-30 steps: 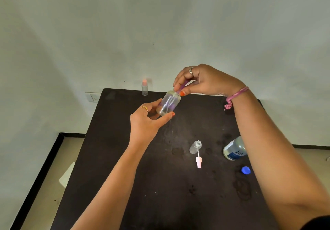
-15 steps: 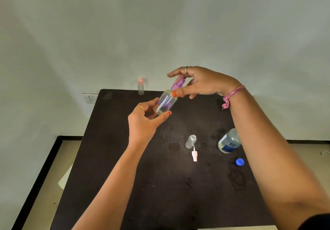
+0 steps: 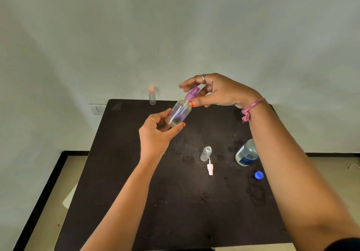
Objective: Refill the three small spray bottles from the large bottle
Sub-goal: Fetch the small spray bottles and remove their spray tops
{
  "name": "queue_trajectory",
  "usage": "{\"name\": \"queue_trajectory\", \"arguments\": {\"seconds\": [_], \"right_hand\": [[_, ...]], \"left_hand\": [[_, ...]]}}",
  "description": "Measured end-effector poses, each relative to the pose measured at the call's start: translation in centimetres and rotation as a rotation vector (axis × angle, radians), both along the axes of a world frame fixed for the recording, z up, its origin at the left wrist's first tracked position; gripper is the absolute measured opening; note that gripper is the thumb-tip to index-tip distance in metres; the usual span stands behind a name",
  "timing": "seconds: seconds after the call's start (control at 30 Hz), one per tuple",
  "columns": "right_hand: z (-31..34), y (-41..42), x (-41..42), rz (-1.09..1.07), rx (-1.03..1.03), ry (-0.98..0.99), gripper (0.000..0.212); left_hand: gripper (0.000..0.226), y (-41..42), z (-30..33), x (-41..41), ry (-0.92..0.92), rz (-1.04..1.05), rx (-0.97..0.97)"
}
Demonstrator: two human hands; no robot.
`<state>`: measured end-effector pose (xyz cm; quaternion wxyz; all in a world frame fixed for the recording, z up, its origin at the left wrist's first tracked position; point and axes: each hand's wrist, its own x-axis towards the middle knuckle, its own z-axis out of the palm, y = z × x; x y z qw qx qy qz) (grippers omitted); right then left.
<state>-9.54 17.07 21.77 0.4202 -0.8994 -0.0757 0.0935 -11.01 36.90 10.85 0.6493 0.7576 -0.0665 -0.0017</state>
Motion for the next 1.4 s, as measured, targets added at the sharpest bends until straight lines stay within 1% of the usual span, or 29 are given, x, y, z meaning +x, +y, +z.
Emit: {"name": "queue_trajectory", "arguments": {"seconds": [0.07,0.13,0.2,0.3,0.37,0.43,0.5,0.57,0.63,0.7,0.8,1.0,1.1,1.3,1.4], "right_hand": [[0.0,0.3,-0.1,-0.056,-0.03,0.052,0.046],[-0.3,0.5,0.0,-0.08,-0.082,0.058,0.038],[-0.4,0.5,-0.2,-0.041,-0.084,0.035,0.027],[-0.1,0.4,-0.6,-0.017,-0.055,0.059,0.04],[-0.1,0.6,-0.7,-0.068,-0.058,0.101,0.041],[-0.5,0.6,-0.5,-0.101,-0.076,0.082,0.032],[-0.5,0.5,-0.7,-0.073,-0.084,0.039,0.022],[-0.3,0.4,-0.9,-0.05,-0.053,0.042,0.028],[-0.1,0.6,-1.1,-0.074,-0.042,0.076,0.034],[-0.3,0.8,-1.0,-0.08,-0.098,0.101,0.029],[-0.4,0.4,-1.0,-0.067,-0.134,0.055,0.019],[-0.2,-1.8,-1.3,-0.153,-0.009,-0.023,0.022],[-1.0,-2.8,-1.5,-0.24,0.087,-0.065,0.024],[-4.7,-1.9,-2.3,-0.524,0.336,-0.155,0.028],[-8.0,-0.2,-3.2,-0.661,0.427,-0.133,0.031]], "left_hand": [[0.041,0.0,-0.1,-0.1,0.001,-0.006,0.001],[0.042,0.0,-0.1,-0.3,0.0,-0.012,0.001],[0.043,0.0,-0.2,-0.3,0.005,-0.01,0.002],[0.043,0.1,-0.4,-0.4,0.008,-0.006,0.007],[0.043,0.1,-0.4,-0.4,0.0,-0.003,0.014],[0.043,0.2,-0.5,-0.5,-0.01,-0.012,0.017],[0.046,0.2,-0.5,-0.5,-0.014,-0.02,0.02],[0.048,0.3,-0.6,-0.6,-0.014,-0.017,0.024],[0.048,0.4,-0.7,-0.5,-0.016,-0.017,0.034],[0.049,0.4,-0.9,-0.5,-0.016,-0.026,0.038],[0.05,0.5,-1.1,-0.5,-0.002,-0.034,0.047],[0.052,1.1,-2.2,-0.1,0.036,0.003,0.066],[0.053,1.2,-2.9,0.3,0.069,0.029,0.096],[0.054,1.1,-4.8,0.9,0.153,0.074,0.128],[0.052,0.6,-6.1,1.0,0.202,0.079,0.111]]}}
